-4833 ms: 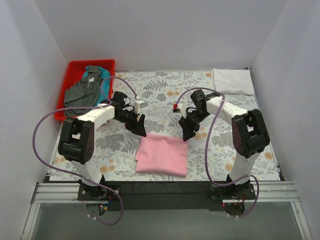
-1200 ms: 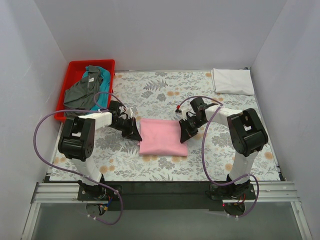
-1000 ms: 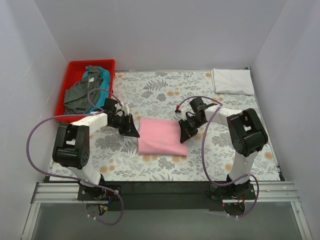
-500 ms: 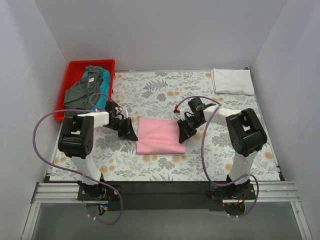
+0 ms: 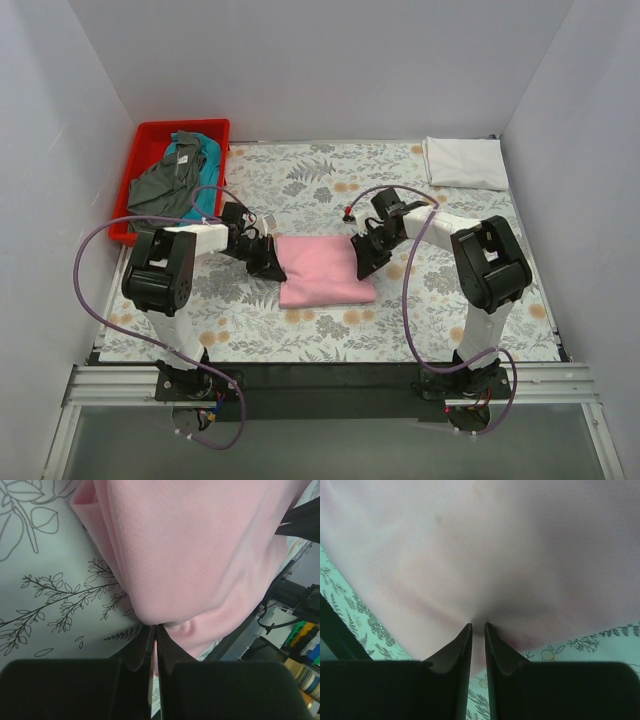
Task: Fold and stack the t-shirts
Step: Fold the tshirt
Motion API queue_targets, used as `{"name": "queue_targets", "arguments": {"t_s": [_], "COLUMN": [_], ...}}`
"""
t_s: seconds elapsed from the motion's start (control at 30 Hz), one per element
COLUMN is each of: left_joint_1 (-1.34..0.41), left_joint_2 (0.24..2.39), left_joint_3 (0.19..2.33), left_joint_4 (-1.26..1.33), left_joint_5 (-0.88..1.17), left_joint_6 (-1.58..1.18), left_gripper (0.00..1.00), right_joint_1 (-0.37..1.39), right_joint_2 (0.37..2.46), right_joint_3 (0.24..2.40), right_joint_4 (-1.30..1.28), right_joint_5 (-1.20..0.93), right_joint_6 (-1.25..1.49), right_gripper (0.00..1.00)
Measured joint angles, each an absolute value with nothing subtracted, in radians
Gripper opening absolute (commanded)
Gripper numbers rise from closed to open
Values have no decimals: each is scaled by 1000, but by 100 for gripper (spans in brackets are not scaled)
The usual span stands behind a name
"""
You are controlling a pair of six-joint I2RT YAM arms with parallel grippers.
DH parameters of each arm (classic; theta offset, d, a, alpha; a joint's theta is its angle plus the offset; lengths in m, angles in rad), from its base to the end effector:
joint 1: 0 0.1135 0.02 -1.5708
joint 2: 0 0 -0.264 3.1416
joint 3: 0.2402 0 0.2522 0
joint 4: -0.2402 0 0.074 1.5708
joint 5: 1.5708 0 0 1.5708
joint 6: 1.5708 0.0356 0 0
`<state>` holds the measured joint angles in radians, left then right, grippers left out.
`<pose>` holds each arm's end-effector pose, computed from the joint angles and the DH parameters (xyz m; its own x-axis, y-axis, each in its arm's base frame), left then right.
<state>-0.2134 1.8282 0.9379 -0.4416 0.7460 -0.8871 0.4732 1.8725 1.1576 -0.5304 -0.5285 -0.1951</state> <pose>0.2995 -0.0896 0.1189 -0.8421 -0.4001 0.3617 -0.5387 0.5914 -0.6000 0.3089 0.1783 0.1511 -0.7233 -0.5584 -0.4063 -0.6904 0.5983 0.4067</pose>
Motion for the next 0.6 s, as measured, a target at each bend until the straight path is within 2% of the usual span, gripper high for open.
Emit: {"name": "queue_targets", "arguments": {"t_s": [0.03, 0.13, 0.3, 0.33, 0.37, 0.47, 0.6], "left_joint_1": [-213, -201, -141, -131, -125, -141, -234], "left_joint_2": [1828, 1819, 1710, 1671, 1629, 1520, 1487], "left_joint_3": [938, 936, 905, 901, 900, 900, 870], "left_joint_4": [-440, -439, -442, -442, -440, -413, -306], "left_joint_5": [746, 743, 775, 784, 801, 855, 925], "left_joint_6": [-890, -897, -879, -870, -864, -862, -941], "left_gripper": [1, 17, 25, 25, 26, 24, 22], "right_joint_1": [473, 471, 451, 446, 443, 442, 448], "right_joint_2": [1868, 1844, 1775, 1749, 1722, 1635, 1591], "right_joint_3": [1158, 1159, 1176, 1177, 1178, 1178, 1156], "right_joint_4": [-529, -529, -551, -554, -558, -566, -556], "right_joint_5": [-519, -471, -436, -450, -464, -551, -706], "right_joint_6": [-200, -233, -304, -315, -323, -332, -305], "right_gripper": [25, 32, 46, 47, 47, 36, 28]}}
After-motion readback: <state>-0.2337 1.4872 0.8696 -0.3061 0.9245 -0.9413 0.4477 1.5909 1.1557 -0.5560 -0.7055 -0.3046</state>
